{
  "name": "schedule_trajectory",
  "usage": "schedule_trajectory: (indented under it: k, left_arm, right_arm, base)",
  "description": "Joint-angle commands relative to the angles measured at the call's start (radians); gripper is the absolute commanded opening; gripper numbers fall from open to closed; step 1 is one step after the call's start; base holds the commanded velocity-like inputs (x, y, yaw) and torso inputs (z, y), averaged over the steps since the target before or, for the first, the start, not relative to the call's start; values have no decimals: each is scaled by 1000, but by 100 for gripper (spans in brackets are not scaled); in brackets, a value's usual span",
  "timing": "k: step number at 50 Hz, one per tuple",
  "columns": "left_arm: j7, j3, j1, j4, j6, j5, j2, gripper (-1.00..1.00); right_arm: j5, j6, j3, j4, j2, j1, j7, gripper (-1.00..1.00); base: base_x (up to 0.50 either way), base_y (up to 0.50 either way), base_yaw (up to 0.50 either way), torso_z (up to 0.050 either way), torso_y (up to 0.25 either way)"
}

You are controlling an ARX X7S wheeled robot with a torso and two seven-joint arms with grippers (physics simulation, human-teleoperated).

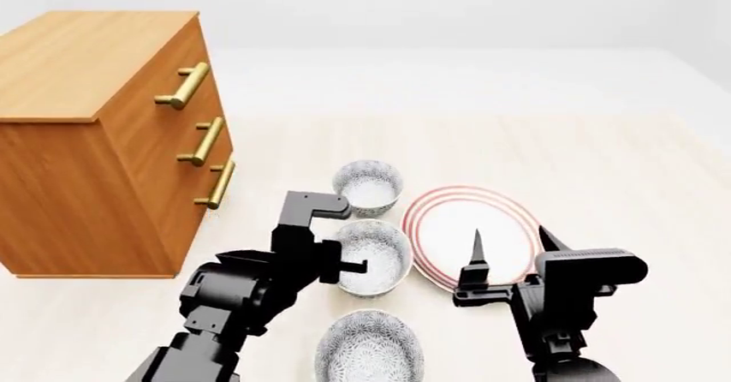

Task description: Stack the bowl in the middle on the bowl at the back.

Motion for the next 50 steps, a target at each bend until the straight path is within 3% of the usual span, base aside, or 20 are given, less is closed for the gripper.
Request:
schedule_trajectory:
  k: [1, 12, 41, 44, 50]
  left_arm:
    - [-23, -27, -6, 19, -25, -47, -17, -100]
    - [-21, -82, 8, 140, -90, -134, -47, -100]
    - [-36, -268, 19, 403, -305, -417, -94, -100]
    - [-44, -292, 17, 425, -337, -455, -96, -100]
    - [-71, -335, 12, 463, -389, -515, -101, -100]
  right_arm:
    - [3, 27, -16, -7, 1, 18, 5, 100]
    - [16, 110, -27, -57, 2, 52, 26, 100]
    - [29, 120, -31, -62, 7, 55, 48, 100]
    - [16, 31, -20, -124, 21, -102, 52, 100]
    - [-3, 41, -52, -71, 2, -53, 59, 100]
  base:
    - [0, 0, 0, 0, 0]
    - [0, 0, 0, 0, 0]
    - [0, 0, 0, 0, 0]
    - [0, 0, 0, 0, 0]
    - [0, 0, 0, 0, 0]
